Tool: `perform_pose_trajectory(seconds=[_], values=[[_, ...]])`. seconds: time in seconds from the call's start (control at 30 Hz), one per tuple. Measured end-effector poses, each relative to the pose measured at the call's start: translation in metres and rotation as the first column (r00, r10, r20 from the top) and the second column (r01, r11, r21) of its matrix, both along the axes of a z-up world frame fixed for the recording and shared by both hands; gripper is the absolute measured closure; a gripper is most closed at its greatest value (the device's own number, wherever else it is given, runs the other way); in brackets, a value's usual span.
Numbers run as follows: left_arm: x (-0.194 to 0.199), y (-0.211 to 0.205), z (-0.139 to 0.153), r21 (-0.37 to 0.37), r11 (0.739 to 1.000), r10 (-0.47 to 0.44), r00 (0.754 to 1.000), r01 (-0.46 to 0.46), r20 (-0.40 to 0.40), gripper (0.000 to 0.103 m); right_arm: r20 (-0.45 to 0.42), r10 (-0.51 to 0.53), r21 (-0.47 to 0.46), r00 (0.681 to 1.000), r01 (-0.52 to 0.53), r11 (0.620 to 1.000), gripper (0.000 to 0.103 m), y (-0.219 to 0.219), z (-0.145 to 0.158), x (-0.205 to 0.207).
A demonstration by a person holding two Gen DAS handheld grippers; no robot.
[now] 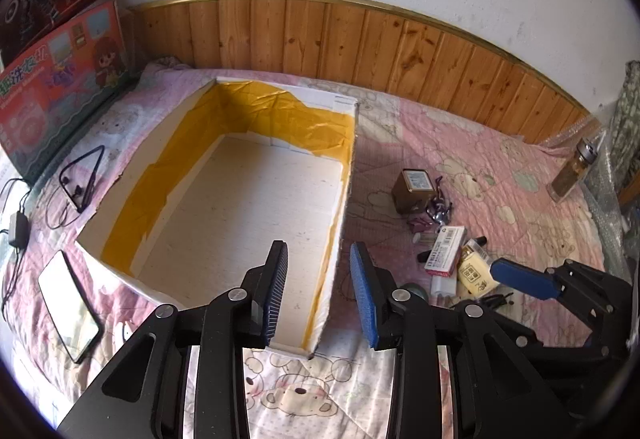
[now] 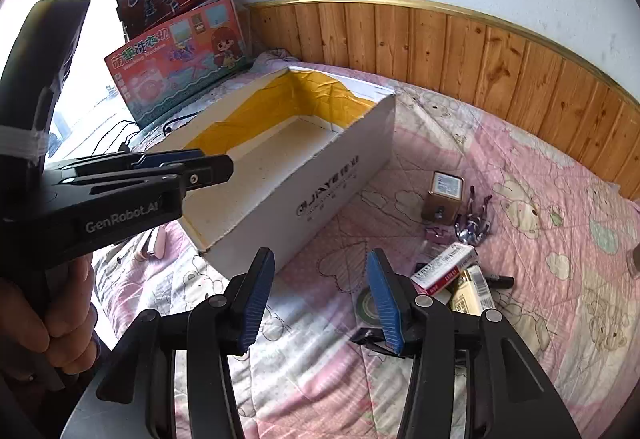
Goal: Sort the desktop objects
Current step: 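Grasp the black eyeglasses with the left gripper while the right grasps the cream pack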
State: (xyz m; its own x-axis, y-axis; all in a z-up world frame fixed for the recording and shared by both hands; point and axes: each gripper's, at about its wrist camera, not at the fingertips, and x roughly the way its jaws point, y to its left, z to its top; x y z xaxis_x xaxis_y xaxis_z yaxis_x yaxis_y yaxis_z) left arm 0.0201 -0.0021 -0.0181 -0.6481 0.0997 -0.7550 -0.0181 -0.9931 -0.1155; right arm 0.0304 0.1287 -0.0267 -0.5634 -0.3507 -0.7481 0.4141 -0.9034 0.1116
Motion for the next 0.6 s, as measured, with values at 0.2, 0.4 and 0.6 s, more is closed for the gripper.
perform_pose_trajectory(seconds=[0.2,0.4,0.6], values=[[-0.004,0.030,-0.018,0.054,0.994,-0.097,0.994,0.094,0.049,0.064,0.069,-0.117,-0.049,0.991,0.120,0.992,0.053,0.102,-0.018,-0.010],[-0.008,0.067,-0.038,0.100,0.973,-0.220,0.971,0.210,0.098,0.064,0.141,-0.168,-0.075,0.976,0.180,0.981,0.053,0.122,-0.041,-0.029],[-0.008,0.104,-0.060,0.100,0.935,-0.351,0.925,0.339,0.144,0.064,0.142,-0.130,0.032,0.981,0.127,0.991,0.053,0.134,-0.074,-0.040]])
